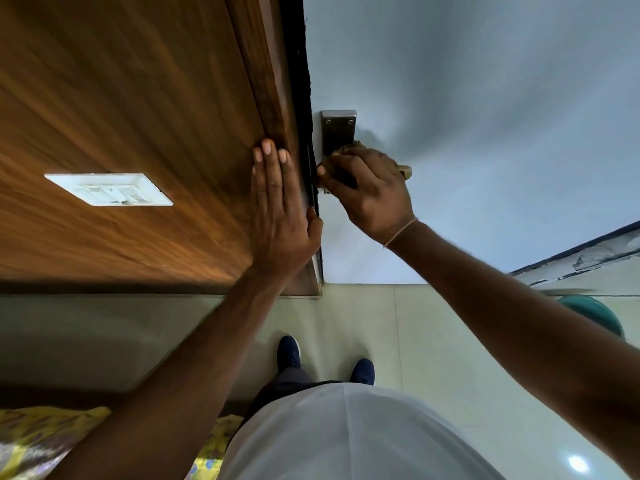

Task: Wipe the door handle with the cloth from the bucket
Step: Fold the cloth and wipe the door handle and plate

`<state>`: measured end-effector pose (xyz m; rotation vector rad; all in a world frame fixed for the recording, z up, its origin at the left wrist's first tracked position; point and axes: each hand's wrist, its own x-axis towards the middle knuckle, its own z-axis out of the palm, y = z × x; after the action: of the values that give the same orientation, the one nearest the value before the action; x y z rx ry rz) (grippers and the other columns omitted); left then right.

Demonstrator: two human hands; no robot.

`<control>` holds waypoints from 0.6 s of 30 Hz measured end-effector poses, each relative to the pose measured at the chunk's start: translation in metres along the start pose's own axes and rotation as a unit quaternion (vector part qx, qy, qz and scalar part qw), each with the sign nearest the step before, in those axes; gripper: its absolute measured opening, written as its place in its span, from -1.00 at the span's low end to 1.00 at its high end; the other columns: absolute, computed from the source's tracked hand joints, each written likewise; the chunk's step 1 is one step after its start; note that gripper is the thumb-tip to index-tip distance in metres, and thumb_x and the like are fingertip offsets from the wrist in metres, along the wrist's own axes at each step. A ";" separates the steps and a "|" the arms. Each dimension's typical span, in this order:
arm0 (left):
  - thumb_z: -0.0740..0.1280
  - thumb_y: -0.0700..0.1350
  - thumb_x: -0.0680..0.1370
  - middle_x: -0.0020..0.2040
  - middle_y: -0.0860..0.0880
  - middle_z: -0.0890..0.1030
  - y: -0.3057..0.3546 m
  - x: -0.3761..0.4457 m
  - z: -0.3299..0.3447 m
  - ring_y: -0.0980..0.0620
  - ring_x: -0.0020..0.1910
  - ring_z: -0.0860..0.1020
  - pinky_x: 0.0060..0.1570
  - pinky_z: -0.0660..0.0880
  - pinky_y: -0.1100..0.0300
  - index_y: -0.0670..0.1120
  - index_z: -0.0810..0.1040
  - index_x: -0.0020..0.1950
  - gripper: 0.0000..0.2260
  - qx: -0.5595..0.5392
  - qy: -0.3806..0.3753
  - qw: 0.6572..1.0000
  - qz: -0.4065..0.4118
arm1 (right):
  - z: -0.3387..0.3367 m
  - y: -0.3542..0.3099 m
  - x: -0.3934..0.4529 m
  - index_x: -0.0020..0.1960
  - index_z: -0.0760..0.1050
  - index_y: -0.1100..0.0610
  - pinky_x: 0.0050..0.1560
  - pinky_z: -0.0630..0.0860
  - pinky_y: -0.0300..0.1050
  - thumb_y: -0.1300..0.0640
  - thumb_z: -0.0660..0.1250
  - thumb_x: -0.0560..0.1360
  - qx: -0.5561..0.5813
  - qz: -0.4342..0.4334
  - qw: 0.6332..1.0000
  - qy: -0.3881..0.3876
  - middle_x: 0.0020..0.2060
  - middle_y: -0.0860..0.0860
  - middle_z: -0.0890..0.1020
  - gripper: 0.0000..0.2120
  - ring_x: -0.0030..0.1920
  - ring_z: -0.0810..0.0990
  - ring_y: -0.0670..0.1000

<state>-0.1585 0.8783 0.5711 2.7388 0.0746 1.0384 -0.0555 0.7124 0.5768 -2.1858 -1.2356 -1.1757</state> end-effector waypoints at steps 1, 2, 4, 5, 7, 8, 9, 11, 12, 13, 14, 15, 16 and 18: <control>0.51 -0.21 0.49 0.66 -0.46 0.23 0.000 0.000 0.000 -0.45 0.68 0.20 0.67 0.24 -0.30 -0.42 0.15 0.67 -0.14 0.000 0.000 1.000 0.000 | -0.001 0.002 -0.001 0.32 0.73 0.09 0.19 0.66 0.13 0.19 0.49 0.68 0.002 -0.007 1.000 -0.004 0.14 0.16 0.76 -0.78 0.19 0.74 0.25; 0.51 -0.21 0.49 0.66 -0.46 0.23 0.000 0.000 0.000 -0.44 0.68 0.20 0.66 0.24 -0.31 -0.42 0.16 0.66 -0.14 -0.001 0.000 1.000 0.000 | -0.002 0.007 -0.002 0.33 0.73 0.10 0.19 0.66 0.13 0.19 0.49 0.68 0.007 -0.014 1.000 -0.005 0.16 0.17 0.76 -0.76 0.20 0.74 0.25; 0.51 -0.20 0.49 0.66 -0.46 0.23 0.000 0.000 -0.001 -0.43 0.69 0.19 0.67 0.24 -0.30 -0.41 0.16 0.67 -0.14 -0.002 -0.005 1.000 -0.002 | -0.008 0.017 -0.007 0.33 0.73 0.10 0.19 0.67 0.14 0.20 0.49 0.67 0.008 -0.018 1.000 -0.001 0.18 0.17 0.76 -0.76 0.19 0.75 0.26; 0.51 -0.19 0.49 0.67 -0.45 0.22 0.000 0.000 -0.001 -0.42 0.69 0.18 0.68 0.23 -0.29 -0.40 0.15 0.67 -0.13 -0.002 -0.009 1.000 -0.002 | -0.011 0.022 -0.011 0.33 0.73 0.09 0.18 0.67 0.15 0.20 0.50 0.67 0.005 -0.013 1.000 0.003 0.17 0.17 0.77 -0.76 0.18 0.75 0.26; 0.51 -0.17 0.48 0.68 -0.43 0.20 -0.001 -0.001 -0.003 -0.40 0.71 0.16 0.69 0.22 -0.27 -0.38 0.13 0.69 -0.11 0.000 -0.017 1.000 -0.001 | -0.017 0.030 -0.022 0.29 0.75 0.09 0.16 0.68 0.17 0.20 0.52 0.65 -0.003 0.001 1.000 0.011 0.15 0.18 0.77 -0.77 0.16 0.76 0.27; 0.50 -0.17 0.48 0.69 -0.43 0.20 -0.001 -0.001 -0.004 -0.40 0.71 0.15 0.69 0.22 -0.27 -0.38 0.13 0.69 -0.11 0.003 -0.019 1.000 0.000 | -0.020 0.033 -0.027 0.28 0.76 0.09 0.16 0.68 0.17 0.21 0.52 0.65 -0.005 0.009 1.000 0.012 0.14 0.18 0.77 -0.79 0.16 0.75 0.28; 0.50 -0.16 0.48 0.69 -0.42 0.20 -0.001 -0.001 -0.004 -0.40 0.71 0.16 0.68 0.22 -0.27 -0.38 0.13 0.69 -0.11 0.006 -0.020 1.000 0.001 | -0.022 0.035 -0.030 0.26 0.76 0.09 0.15 0.68 0.18 0.22 0.52 0.64 -0.004 0.017 1.000 0.012 0.14 0.19 0.77 -0.79 0.16 0.75 0.29; 0.49 -0.16 0.49 0.69 -0.42 0.20 -0.001 -0.001 -0.006 -0.39 0.71 0.17 0.68 0.23 -0.26 -0.37 0.13 0.69 -0.12 0.012 -0.018 1.000 0.001 | -0.022 0.035 -0.029 0.23 0.77 0.10 0.12 0.68 0.18 0.23 0.52 0.63 -0.001 0.031 0.999 0.012 0.12 0.19 0.77 -0.80 0.14 0.75 0.30; 0.49 -0.16 0.49 0.69 -0.42 0.20 -0.001 -0.001 -0.006 -0.40 0.71 0.17 0.68 0.23 -0.26 -0.37 0.13 0.69 -0.12 0.010 -0.017 1.000 0.001 | -0.020 0.031 -0.026 0.21 0.78 0.10 0.11 0.68 0.18 0.23 0.52 0.63 -0.002 0.034 0.999 0.015 0.11 0.18 0.77 -0.82 0.12 0.75 0.29; 0.48 -0.16 0.49 0.69 -0.42 0.20 -0.001 -0.001 -0.005 -0.40 0.71 0.17 0.68 0.23 -0.27 -0.38 0.14 0.69 -0.13 0.008 -0.016 1.000 0.000 | -0.016 0.026 -0.020 0.19 0.78 0.10 0.11 0.68 0.16 0.22 0.51 0.64 -0.002 0.034 0.999 0.017 0.10 0.17 0.78 -0.84 0.12 0.76 0.29; 0.49 -0.17 0.49 0.68 -0.43 0.20 0.000 -0.001 -0.004 -0.41 0.71 0.17 0.68 0.23 -0.27 -0.38 0.14 0.69 -0.13 0.004 -0.016 1.000 -0.001 | -0.012 0.019 -0.014 0.17 0.79 0.10 0.11 0.69 0.15 0.20 0.51 0.65 -0.002 0.030 0.999 0.020 0.08 0.17 0.78 -0.86 0.11 0.76 0.28; 0.49 -0.18 0.49 0.68 -0.44 0.20 0.001 -0.001 -0.004 -0.42 0.70 0.17 0.68 0.22 -0.28 -0.39 0.14 0.68 -0.13 -0.001 -0.016 1.000 -0.004 | -0.008 0.012 -0.009 0.16 0.79 0.10 0.12 0.69 0.13 0.19 0.50 0.66 -0.001 0.026 0.999 0.023 0.08 0.16 0.78 -0.88 0.11 0.76 0.26; 0.50 -0.18 0.49 0.67 -0.46 0.20 0.002 0.000 -0.003 -0.43 0.70 0.17 0.68 0.22 -0.30 -0.40 0.14 0.68 -0.13 -0.007 -0.014 1.000 -0.006 | -0.005 0.006 -0.004 0.16 0.79 0.09 0.13 0.68 0.11 0.18 0.50 0.66 -0.001 0.023 0.999 0.023 0.08 0.15 0.78 -0.88 0.12 0.76 0.25; 0.51 -0.20 0.48 0.66 -0.48 0.19 0.004 0.001 -0.002 -0.46 0.69 0.17 0.67 0.21 -0.32 -0.42 0.12 0.67 -0.11 -0.016 -0.012 1.000 -0.009 | -0.002 0.002 0.001 0.18 0.78 0.08 0.14 0.68 0.10 0.17 0.49 0.67 0.001 0.018 1.000 0.015 0.08 0.14 0.78 -0.87 0.14 0.76 0.25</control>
<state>-0.1589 0.8750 0.5737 2.7170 0.0791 0.9931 -0.0549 0.7101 0.5787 -2.1725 -1.1801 -1.1867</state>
